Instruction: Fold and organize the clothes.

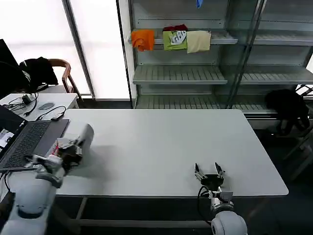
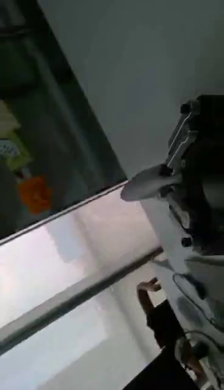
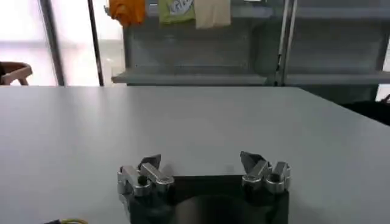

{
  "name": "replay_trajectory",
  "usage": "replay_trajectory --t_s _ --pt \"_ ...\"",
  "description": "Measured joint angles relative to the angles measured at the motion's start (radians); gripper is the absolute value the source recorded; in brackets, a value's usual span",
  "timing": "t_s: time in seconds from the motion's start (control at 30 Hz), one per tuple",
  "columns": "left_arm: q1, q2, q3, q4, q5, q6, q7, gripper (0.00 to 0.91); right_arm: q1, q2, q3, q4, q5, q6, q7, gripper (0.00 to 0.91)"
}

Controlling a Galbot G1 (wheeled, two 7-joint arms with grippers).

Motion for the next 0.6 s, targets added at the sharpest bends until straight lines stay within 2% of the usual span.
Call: replay_trajectory --t_s 0.17,0.3,0.57,0.6 --pt "-0.046 -0.088 0.124 0.009 -0.057 0.023 -0.059 0.071 0.006 -0.012 0.013 -0.002 0.005 -0.005 -0.001 0.907" --pt "-0.093 -0.147 0.209 0.045 -0.093 0.025 -0.097 0.141 0.018 -0.012 0.019 0.004 0.007 -0.017 -0.004 0.907" --pt "-0.191 -0.239 0.359 0.133 -0.137 0.008 -0.143 0.222 0.063 -0.001 0.012 0.067 0.032 -0.059 -0.041 0.907" --pt "-0.203 -0.248 0.375 0.144 -0.14 0.005 -0.145 0.322 0.071 0.001 0.011 0.073 0.039 -0.063 -0.05 0.907"
